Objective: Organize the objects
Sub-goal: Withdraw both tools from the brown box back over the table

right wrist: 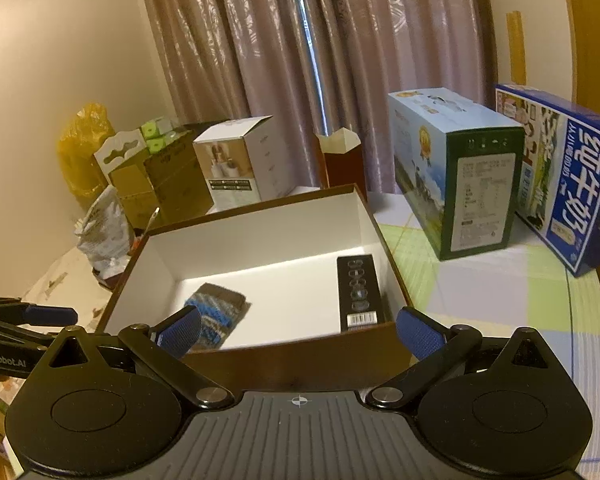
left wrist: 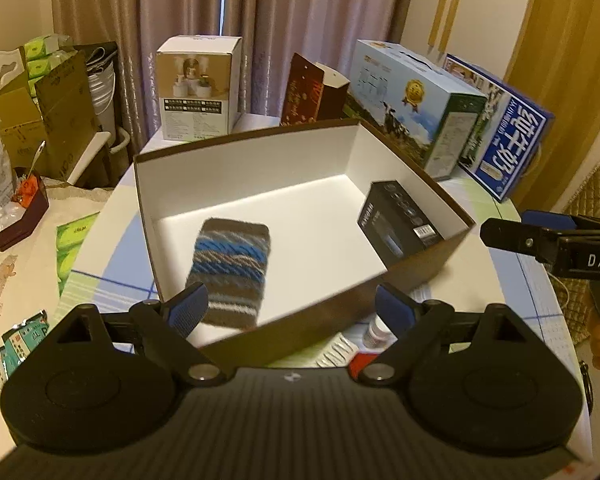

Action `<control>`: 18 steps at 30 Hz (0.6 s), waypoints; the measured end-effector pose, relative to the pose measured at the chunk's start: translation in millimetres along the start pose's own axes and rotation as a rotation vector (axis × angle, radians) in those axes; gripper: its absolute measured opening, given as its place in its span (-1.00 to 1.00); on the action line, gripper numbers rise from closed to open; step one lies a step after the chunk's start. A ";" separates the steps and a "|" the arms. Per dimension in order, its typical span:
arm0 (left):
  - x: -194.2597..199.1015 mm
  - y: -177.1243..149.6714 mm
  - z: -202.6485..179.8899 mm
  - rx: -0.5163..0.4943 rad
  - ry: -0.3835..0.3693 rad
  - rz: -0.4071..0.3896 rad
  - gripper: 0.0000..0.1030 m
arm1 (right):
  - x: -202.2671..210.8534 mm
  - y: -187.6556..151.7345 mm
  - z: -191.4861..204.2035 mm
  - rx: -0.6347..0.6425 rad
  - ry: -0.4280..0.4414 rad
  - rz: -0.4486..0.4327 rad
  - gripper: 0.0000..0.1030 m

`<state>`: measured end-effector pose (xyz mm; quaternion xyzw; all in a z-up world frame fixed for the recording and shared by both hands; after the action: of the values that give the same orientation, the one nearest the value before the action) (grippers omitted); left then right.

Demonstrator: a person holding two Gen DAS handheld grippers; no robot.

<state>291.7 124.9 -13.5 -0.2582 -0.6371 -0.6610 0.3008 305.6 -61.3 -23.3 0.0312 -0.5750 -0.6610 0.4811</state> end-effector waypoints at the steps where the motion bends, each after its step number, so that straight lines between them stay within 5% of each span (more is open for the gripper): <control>1: 2.8 -3.1 -1.2 -0.001 -0.003 0.002 0.72 | 3.7 -2.8 1.8 -0.002 0.001 0.000 0.96; 18: 30.3 -47.8 -14.0 -0.013 -0.012 0.041 0.73 | 47.9 -52.2 12.8 -0.061 -0.007 0.036 0.96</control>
<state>236.8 109.2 -25.2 -0.2771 -0.6291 -0.6573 0.3089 241.0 -90.6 -35.7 0.0038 -0.5566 -0.6695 0.4918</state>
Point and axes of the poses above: each gripper's, at about its wrist camera, not at the fingertips, and x roughly against the way its jaws point, z to its left, y to its top, the point moved 4 cm from there along -x, roughly the way its jaws point, and after that the axes turned 13 degrees about y, right-handed, at the moved point
